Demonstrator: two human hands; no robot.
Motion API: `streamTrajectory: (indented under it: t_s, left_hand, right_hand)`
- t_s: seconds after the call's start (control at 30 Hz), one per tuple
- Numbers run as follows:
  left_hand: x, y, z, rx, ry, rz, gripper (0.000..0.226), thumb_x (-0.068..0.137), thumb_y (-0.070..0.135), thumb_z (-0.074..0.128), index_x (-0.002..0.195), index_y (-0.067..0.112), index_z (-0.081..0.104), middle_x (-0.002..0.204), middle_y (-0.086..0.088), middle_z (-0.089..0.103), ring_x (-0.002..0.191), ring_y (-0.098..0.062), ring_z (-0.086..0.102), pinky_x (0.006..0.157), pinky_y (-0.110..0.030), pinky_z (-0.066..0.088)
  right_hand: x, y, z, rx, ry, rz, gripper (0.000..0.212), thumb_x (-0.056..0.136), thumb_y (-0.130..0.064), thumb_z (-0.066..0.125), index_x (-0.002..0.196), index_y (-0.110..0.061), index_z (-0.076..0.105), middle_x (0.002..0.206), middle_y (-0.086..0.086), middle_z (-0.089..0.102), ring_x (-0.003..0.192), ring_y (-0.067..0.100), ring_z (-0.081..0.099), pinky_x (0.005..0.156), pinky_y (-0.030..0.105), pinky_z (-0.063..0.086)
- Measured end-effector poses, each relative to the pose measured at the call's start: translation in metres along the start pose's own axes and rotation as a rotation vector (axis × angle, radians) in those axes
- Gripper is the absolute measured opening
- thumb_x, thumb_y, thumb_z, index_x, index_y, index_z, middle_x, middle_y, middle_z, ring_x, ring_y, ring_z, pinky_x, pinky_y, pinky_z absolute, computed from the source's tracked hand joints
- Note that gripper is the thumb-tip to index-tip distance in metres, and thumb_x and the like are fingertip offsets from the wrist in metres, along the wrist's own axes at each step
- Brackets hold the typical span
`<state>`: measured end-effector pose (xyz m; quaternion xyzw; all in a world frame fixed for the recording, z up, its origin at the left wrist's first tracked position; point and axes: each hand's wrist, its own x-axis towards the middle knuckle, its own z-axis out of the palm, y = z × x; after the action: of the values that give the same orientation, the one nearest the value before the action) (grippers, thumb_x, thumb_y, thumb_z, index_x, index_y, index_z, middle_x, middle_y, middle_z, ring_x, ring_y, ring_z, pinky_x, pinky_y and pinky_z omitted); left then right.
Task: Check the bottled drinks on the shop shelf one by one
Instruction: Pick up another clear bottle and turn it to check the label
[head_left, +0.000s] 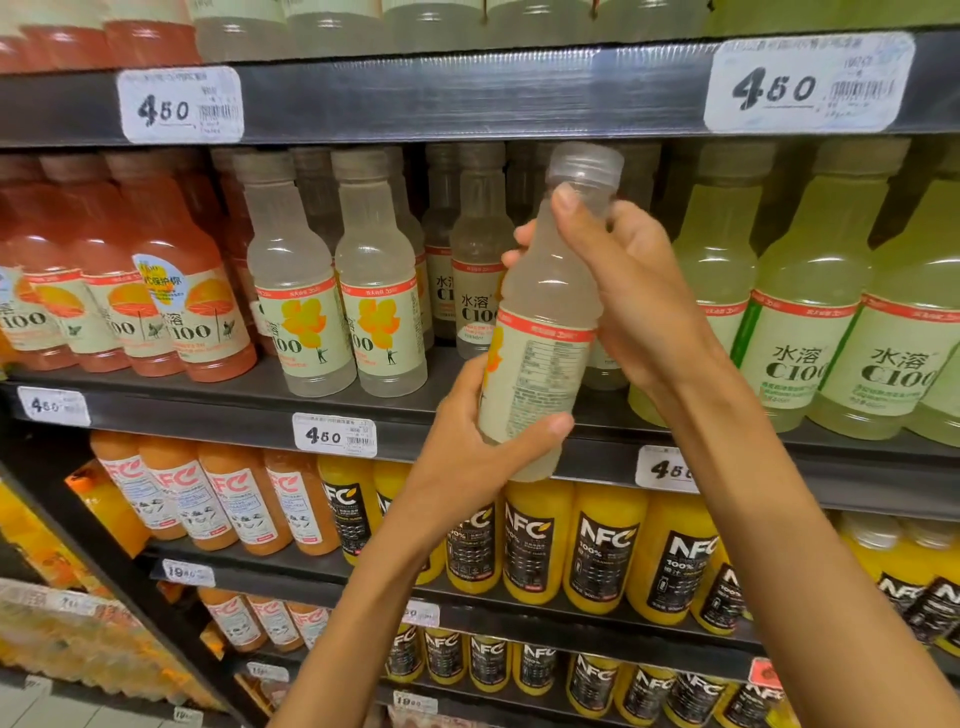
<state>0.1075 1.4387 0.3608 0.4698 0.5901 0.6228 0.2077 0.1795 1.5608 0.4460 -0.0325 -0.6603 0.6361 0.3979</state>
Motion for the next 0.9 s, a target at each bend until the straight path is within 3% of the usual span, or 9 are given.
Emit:
streamTrajectory:
  t_s: [0.2, 0.33, 0.43, 0.5, 0.6, 0.63, 0.7, 0.8, 0.9]
  left_hand:
    - [0.024, -0.009, 0.004, 0.091, 0.116, 0.04, 0.041, 0.077, 0.028, 0.075, 0.106, 0.041, 0.049, 0.111, 0.015, 0.063, 0.103, 0.002, 0.061, 0.08, -0.012, 0.051]
    - [0.037, -0.011, 0.006, 0.136, 0.183, 0.081, 0.054, 0.079, 0.025, 0.076, 0.125, 0.026, 0.048, 0.126, 0.001, 0.055, 0.115, -0.007, 0.056, 0.092, -0.022, 0.05]
    - [0.045, -0.015, 0.005, 0.076, 0.183, 0.07, 0.068, 0.078, 0.017, 0.077, 0.135, 0.019, 0.041, 0.13, 0.0, 0.057, 0.116, -0.006, 0.057, 0.096, -0.024, 0.05]
    - [0.049, -0.019, 0.005, 0.052, 0.162, 0.053, 0.068, 0.077, 0.014, 0.077, 0.134, 0.021, 0.04, 0.13, -0.002, 0.057, 0.116, -0.007, 0.057, 0.098, -0.027, 0.049]
    - [0.054, -0.024, 0.003, 0.04, 0.133, 0.026, 0.067, 0.078, 0.013, 0.076, 0.134, 0.019, 0.04, 0.132, -0.005, 0.057, 0.12, -0.011, 0.056, 0.102, -0.029, 0.047]
    - [0.055, -0.025, 0.001, 0.035, 0.118, 0.016, 0.064, 0.079, 0.012, 0.074, 0.133, 0.016, 0.041, 0.131, -0.005, 0.058, 0.119, -0.011, 0.057, 0.102, -0.03, 0.047]
    - [0.057, -0.026, -0.003, 0.032, 0.072, -0.003, 0.055, 0.083, 0.01, 0.07, 0.131, 0.012, 0.044, 0.127, -0.003, 0.062, 0.116, -0.008, 0.059, 0.103, -0.031, 0.046]
    - [0.06, -0.026, -0.008, 0.067, 0.018, -0.009, 0.048, 0.087, 0.009, 0.065, 0.131, 0.009, 0.047, 0.126, -0.001, 0.062, 0.117, -0.009, 0.058, 0.104, -0.031, 0.045]
    - [0.058, -0.027, -0.005, 0.075, 0.058, -0.008, 0.048, 0.088, 0.01, 0.064, 0.133, 0.009, 0.046, 0.129, -0.003, 0.059, 0.117, -0.01, 0.057, 0.103, -0.029, 0.046]
  right_hand:
    - [0.016, 0.005, 0.004, -0.102, 0.118, 0.014, 0.036, 0.093, -0.034, 0.059, 0.104, 0.0, 0.06, 0.088, 0.009, 0.071, 0.088, 0.02, 0.072, 0.075, 0.03, 0.058]
    - [0.024, 0.003, 0.004, -0.244, 0.169, -0.006, 0.04, 0.091, -0.037, 0.063, 0.107, -0.001, 0.06, 0.099, 0.017, 0.069, 0.088, 0.019, 0.071, 0.074, 0.03, 0.057]
    - [0.025, 0.005, 0.004, -0.341, 0.179, -0.048, 0.028, 0.092, -0.031, 0.062, 0.085, -0.003, 0.063, 0.089, 0.021, 0.069, 0.076, 0.023, 0.069, 0.069, 0.032, 0.055]
    - [0.026, 0.008, 0.004, -0.357, 0.201, -0.034, 0.037, 0.091, -0.03, 0.063, 0.091, 0.007, 0.064, 0.079, 0.018, 0.067, 0.067, 0.016, 0.065, 0.06, 0.022, 0.051]
    - [0.027, 0.009, 0.0, -0.378, 0.212, -0.003, 0.031, 0.089, -0.033, 0.064, 0.082, -0.002, 0.065, 0.074, 0.009, 0.067, 0.064, 0.01, 0.064, 0.055, 0.016, 0.048]
    - [0.027, 0.009, -0.001, -0.364, 0.196, -0.006, 0.024, 0.09, -0.032, 0.064, 0.08, -0.01, 0.065, 0.075, 0.002, 0.069, 0.066, 0.006, 0.065, 0.058, 0.016, 0.05]
    - [0.025, 0.01, -0.004, -0.37, 0.153, -0.008, 0.011, 0.09, -0.028, 0.063, 0.095, -0.018, 0.064, 0.09, -0.004, 0.07, 0.08, 0.001, 0.067, 0.068, 0.017, 0.053]
    - [0.024, 0.011, -0.011, -0.449, 0.117, -0.023, 0.025, 0.089, -0.016, 0.061, 0.111, -0.006, 0.06, 0.105, 0.008, 0.069, 0.095, 0.006, 0.066, 0.074, 0.023, 0.054]
    - [0.022, 0.012, -0.014, -0.452, 0.112, -0.028, 0.026, 0.088, -0.015, 0.066, 0.111, -0.008, 0.056, 0.113, 0.007, 0.066, 0.099, 0.004, 0.064, 0.079, 0.014, 0.053]
